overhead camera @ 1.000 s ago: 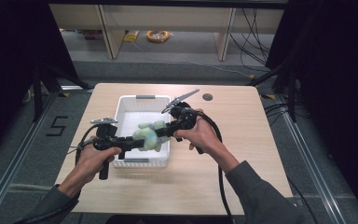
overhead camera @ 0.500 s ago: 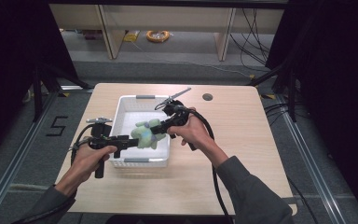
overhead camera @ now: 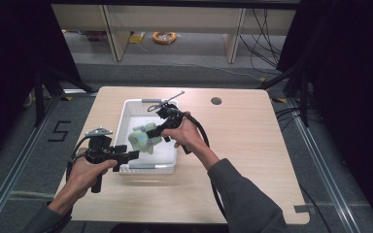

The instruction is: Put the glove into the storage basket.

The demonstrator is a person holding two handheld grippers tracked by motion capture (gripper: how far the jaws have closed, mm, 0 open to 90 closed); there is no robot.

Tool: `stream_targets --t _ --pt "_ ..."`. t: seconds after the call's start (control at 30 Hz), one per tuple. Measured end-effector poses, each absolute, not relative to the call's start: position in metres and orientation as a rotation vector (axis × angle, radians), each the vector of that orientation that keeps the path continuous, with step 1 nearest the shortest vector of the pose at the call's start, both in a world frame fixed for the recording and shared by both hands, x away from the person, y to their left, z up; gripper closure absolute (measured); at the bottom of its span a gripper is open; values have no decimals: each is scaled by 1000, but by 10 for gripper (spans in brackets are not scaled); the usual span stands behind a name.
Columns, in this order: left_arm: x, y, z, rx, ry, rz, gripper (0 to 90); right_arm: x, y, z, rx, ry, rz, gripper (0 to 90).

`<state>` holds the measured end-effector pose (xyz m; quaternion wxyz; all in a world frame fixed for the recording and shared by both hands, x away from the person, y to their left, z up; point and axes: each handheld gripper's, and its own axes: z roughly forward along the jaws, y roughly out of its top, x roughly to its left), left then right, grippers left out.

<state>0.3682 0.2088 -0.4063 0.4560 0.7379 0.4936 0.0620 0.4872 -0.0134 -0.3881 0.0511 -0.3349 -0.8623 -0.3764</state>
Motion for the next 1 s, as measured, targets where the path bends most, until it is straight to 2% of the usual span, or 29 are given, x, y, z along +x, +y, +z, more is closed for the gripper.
stream_targets --t 0.4,0.63,1.0 --pt "315 198 -428 1874 1123 218 356 499 16 -412 -1066 -2637 -1044 693" --pt "296 189 -450 1873 1109 152 356 500 24 -424 -1092 -2635 -983 691" --pt "284 180 -475 1873 1116 121 356 503 18 -433 -1178 -2694 -871 672"
